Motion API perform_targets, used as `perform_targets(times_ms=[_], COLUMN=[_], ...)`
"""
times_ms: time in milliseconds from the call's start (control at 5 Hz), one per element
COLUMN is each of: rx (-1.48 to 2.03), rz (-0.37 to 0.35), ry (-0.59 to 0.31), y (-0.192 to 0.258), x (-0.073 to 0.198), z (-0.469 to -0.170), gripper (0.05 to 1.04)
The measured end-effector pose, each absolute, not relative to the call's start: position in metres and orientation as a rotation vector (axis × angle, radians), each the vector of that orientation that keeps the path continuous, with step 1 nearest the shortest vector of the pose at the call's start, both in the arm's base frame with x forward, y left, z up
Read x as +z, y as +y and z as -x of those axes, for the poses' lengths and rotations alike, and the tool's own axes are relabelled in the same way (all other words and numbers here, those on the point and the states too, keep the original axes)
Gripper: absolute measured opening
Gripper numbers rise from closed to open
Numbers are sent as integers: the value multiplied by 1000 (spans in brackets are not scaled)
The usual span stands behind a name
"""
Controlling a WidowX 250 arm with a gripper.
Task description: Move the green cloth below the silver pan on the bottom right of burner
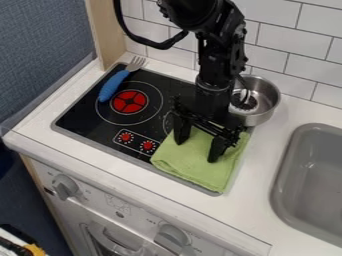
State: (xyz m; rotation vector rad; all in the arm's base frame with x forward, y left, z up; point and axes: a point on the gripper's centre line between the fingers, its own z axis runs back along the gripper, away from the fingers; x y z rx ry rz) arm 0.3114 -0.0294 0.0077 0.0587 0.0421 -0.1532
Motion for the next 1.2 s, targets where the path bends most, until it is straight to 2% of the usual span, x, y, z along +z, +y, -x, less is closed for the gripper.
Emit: perform_targets(times_ms=[400, 600, 1000, 1200], rx=[-138, -116, -176, -183], rz=[-48, -60, -92, -93], ry=[40, 14, 5, 1], y=[3, 47, 99, 104], x=[9, 12, 14, 15], z=[-312, -308, -300, -300], gripper=[1000, 1000, 1001, 1001])
